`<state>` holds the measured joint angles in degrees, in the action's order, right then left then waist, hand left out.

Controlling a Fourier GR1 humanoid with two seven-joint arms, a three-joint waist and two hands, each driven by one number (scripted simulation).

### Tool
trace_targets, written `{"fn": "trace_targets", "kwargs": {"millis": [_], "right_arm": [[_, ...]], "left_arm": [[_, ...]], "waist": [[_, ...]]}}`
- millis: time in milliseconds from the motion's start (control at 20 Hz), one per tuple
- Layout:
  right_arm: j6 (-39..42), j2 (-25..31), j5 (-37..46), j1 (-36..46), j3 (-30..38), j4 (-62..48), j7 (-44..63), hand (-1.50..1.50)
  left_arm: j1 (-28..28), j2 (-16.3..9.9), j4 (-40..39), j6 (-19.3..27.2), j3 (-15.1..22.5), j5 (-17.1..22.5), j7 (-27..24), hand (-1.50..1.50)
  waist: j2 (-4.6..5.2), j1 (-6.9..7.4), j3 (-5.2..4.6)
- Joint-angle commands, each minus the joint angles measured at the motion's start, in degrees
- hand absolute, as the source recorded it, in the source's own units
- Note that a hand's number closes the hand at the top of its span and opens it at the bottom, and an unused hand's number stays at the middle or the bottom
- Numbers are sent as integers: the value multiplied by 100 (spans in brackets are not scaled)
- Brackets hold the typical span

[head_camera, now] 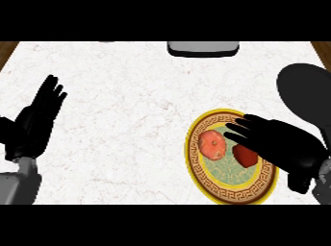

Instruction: Pick the bell pepper from the plate and place it in the pan

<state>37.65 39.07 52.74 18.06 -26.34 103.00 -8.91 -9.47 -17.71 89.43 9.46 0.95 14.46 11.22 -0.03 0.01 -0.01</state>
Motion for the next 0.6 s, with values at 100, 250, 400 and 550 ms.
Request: {"fn": "trace_targets", "kwargs": {"millis": [100, 250, 400, 550], "right_arm": [[-182, -512, 713, -38, 24, -406, 12, -150], [-115, -584, 929, 121, 93, -775, -94, -150], [162, -895, 910, 74, 174, -573, -7, -150], [-547, -931, 1320, 157, 106, -1495, -524, -150]], "left_arm": [[9, 45, 91, -225, -211, 6, 141, 0], [-268, -65, -110, -330, -390, -32, 186, 0], [-172, 476, -371, 9, 5, -520, -168, 0], [-153, 427, 207, 65, -87, -452, 330, 0]], "waist": [[4, 16, 1], [6, 15, 1], [6, -5, 0], [8, 24, 2]]}}
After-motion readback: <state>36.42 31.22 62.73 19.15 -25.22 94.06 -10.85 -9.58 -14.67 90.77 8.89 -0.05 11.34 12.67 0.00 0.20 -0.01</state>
